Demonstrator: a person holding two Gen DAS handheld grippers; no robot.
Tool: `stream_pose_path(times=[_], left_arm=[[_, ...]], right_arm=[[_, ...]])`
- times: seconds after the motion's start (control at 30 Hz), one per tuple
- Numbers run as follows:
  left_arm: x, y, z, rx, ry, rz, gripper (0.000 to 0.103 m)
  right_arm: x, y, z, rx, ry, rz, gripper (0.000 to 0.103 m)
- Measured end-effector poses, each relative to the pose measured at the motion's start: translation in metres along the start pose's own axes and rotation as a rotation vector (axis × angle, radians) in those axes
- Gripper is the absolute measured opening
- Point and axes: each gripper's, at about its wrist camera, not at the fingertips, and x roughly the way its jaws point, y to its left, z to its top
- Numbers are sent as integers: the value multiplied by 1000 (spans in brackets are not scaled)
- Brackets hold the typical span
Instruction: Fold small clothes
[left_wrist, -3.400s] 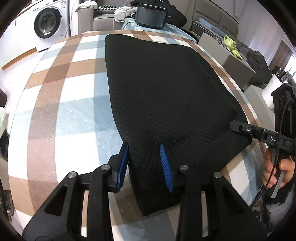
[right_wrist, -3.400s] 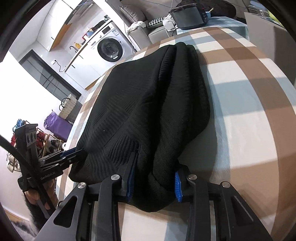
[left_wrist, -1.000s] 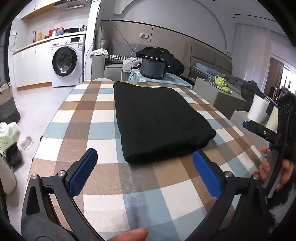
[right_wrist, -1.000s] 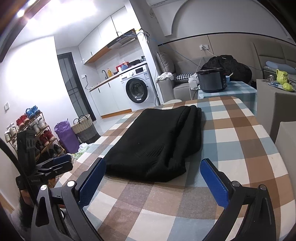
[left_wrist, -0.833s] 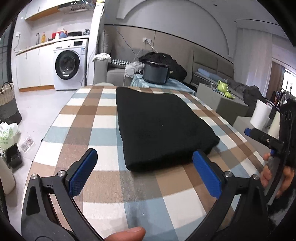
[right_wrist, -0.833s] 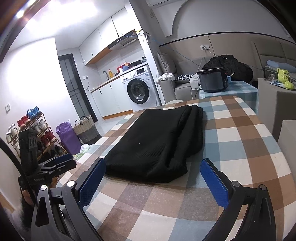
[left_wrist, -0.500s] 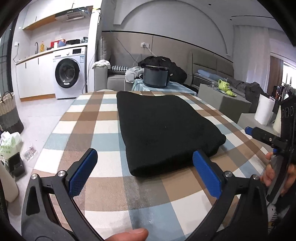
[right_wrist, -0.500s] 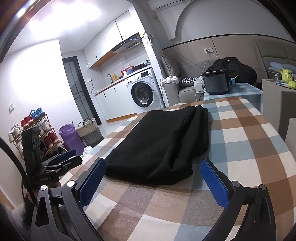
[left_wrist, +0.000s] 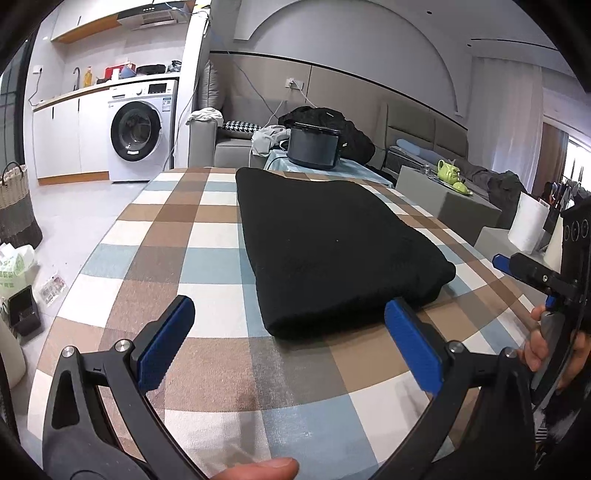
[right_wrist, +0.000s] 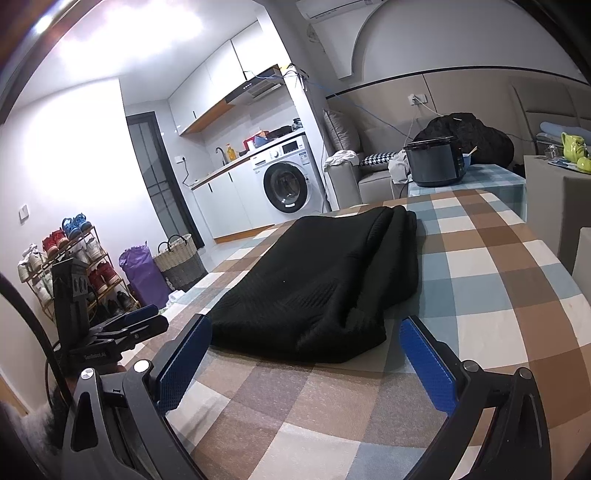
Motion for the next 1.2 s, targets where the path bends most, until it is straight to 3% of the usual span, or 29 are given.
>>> stream_pose_path(times=[1.2], left_arm=[[-2, 3, -1, -10, -6, 5, 103]], right_arm=[[-2, -1, -1, 6, 1, 7, 103]])
